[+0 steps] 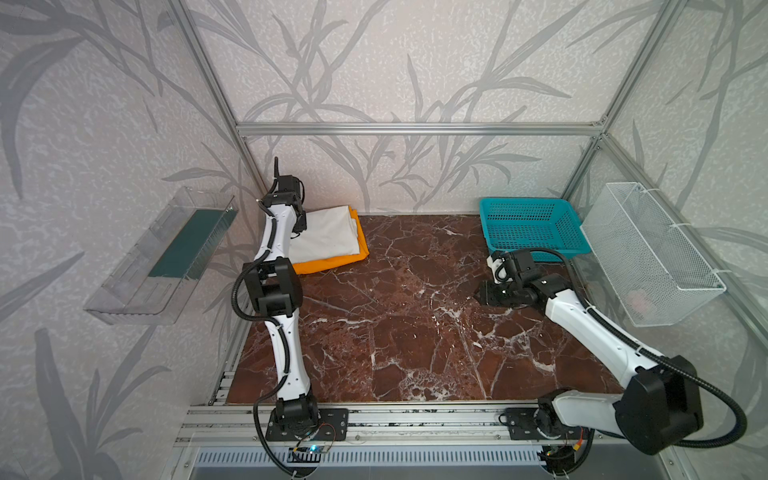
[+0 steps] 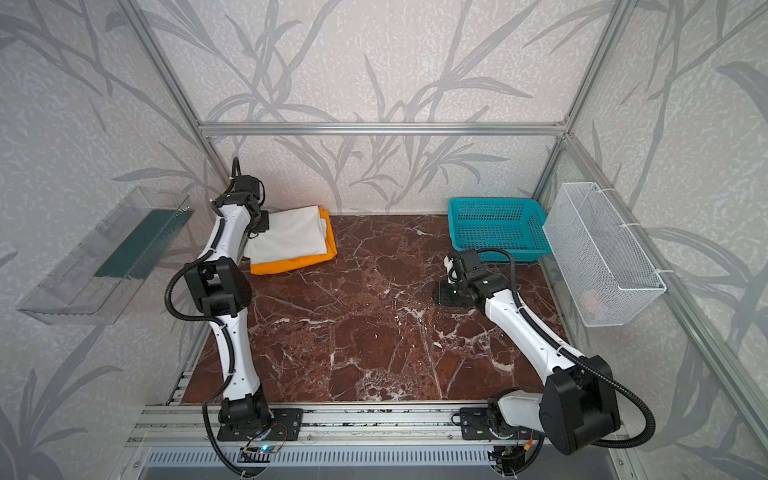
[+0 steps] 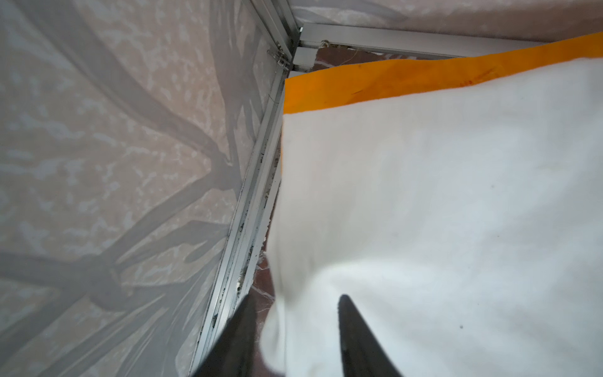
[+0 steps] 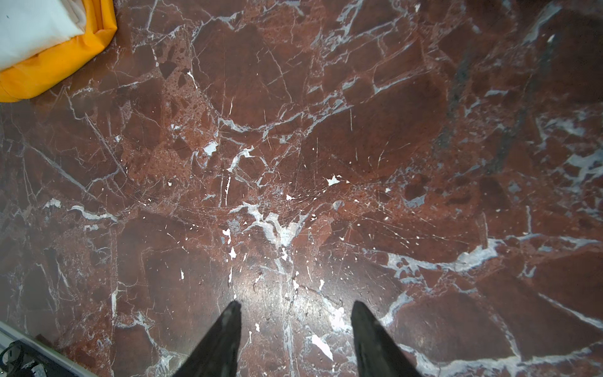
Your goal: Fold and stack the mixed laundry pile
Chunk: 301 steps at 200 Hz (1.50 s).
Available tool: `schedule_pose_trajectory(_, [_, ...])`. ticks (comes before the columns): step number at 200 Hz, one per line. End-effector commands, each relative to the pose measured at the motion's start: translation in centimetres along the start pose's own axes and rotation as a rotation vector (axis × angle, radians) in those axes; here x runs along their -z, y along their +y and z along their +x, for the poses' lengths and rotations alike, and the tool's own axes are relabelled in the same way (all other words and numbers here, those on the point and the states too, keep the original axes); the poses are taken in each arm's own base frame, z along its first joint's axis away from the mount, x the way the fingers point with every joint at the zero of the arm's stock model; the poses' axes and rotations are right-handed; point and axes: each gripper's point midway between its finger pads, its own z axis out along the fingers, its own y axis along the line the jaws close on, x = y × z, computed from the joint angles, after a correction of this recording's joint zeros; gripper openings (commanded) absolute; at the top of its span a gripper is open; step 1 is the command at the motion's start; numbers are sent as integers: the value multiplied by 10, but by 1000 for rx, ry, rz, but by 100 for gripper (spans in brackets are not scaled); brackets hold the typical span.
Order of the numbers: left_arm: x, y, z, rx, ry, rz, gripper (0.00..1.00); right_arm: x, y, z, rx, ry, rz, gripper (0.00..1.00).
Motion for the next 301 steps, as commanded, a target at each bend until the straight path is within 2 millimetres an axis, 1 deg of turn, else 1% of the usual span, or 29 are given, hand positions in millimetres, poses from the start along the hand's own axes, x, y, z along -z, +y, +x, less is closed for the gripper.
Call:
schedule_pose_trajectory(1, [22, -2, -7, 24, -11, -2, 69, -3, 5, -1, 27, -9, -25, 55])
schedule_pose_trajectory(18, [38, -8, -10, 49, -37, 47, 73, 1, 9, -7, 55, -38, -40, 55])
schedule_pose_trajectory(35, [61, -17, -11, 53, -84, 91, 76, 9, 13, -16, 95, -88, -54, 55])
schedule_pose_trajectory(47, [79, -25, -7, 45, -129, 113, 78, 16, 16, -22, 131, -125, -59, 55])
schedule_pose_trajectory(58, [95, -36, 1, 34, -179, 142, 81, 21, 17, -27, 163, -160, -58, 56])
schedule_pose_trajectory(71, [115, -47, 16, 27, -253, 177, 87, 28, 19, -33, 201, -204, -55, 56])
schedule_pose_trajectory(78, [119, -55, 29, 37, -282, 209, 91, 31, 19, -35, 222, -225, -55, 57])
schedule_pose_trajectory(79, [122, -55, 29, 42, -294, 219, 92, 31, 20, -36, 225, -228, -56, 57])
schedule_pose_trajectory(86, [130, -63, 41, 57, -339, 278, 99, 34, 20, -38, 244, -250, -54, 58])
schedule_pose_trajectory(97, [139, -73, 62, 83, -381, 367, 99, 37, 20, -42, 270, -281, -49, 61])
schedule_pose_trajectory(111, [148, -80, 88, 119, -419, 446, 99, 39, 19, -45, 296, -316, -42, 65])
schedule_pose_trajectory(121, [146, -82, 108, 137, -428, 472, 99, 39, 18, -48, 315, -343, -36, 69])
schedule_pose_trajectory(138, [131, -76, 139, 174, -434, 423, 99, 35, 11, -55, 333, -394, 6, 79])
schedule_pose_trajectory(153, [113, -68, 160, 219, -452, 351, 99, 30, -4, -64, 328, -447, 79, 88])
schedule_pose_trajectory(164, [103, -63, 172, 230, -456, 309, 99, 28, -20, -70, 306, -500, 160, 94])
schedule_pose_trajectory(174, [99, -56, 174, 252, -458, 273, 99, 26, -37, -75, 292, -546, 231, 98])
schedule_pose_trajectory(181, [100, -52, 174, 219, -463, 246, 99, 24, -50, -78, 276, -578, 279, 100])
schedule_pose_trajectory(200, [96, -49, 173, 166, -516, 197, 99, 23, -82, -84, 221, -679, 376, 99])
schedule_pose_trajectory(212, [86, -45, 176, 181, -550, 158, 99, 16, -101, -80, 202, -718, 427, 99])
schedule_pose_trajectory(222, [77, -44, 182, 207, -583, 138, 99, 12, -112, -79, 190, -751, 464, 99])
schedule_pose_trajectory(227, [74, -44, 181, 204, -609, 129, 99, 9, -117, -78, 194, -751, 480, 99])
schedule_pose_trajectory(238, [74, -52, 182, 168, -562, 162, 99, 2, -128, -72, 193, -710, 529, 99])
schedule_pose_trajectory(253, [72, -57, 178, 144, -570, 169, 99, -4, -134, -68, 219, -751, 546, 99])
schedule_pose_trajectory(258, [72, -55, 177, 153, -589, 161, 99, 0, -133, -73, 226, -817, 538, 99])
schedule_pose_trajectory(268, [72, -52, 176, 158, -597, 140, 99, 4, -133, -72, 235, -879, 538, 99])
schedule_pose_trajectory(282, [72, -44, 173, 182, -627, 105, 99, -8, -138, -65, 231, -861, 526, 99])
schedule_pose_trajectory(288, [72, -44, 174, 180, -633, 106, 99, -10, -134, -66, 256, -882, 502, 99])
schedule_pose_trajectory(298, [66, -46, 179, 193, -643, 119, 99, -24, -131, -60, 293, -865, 464, 99])
schedule_pose_trajectory(301, [65, -46, 178, 199, -658, 117, 99, -24, -129, -62, 310, -880, 463, 99])
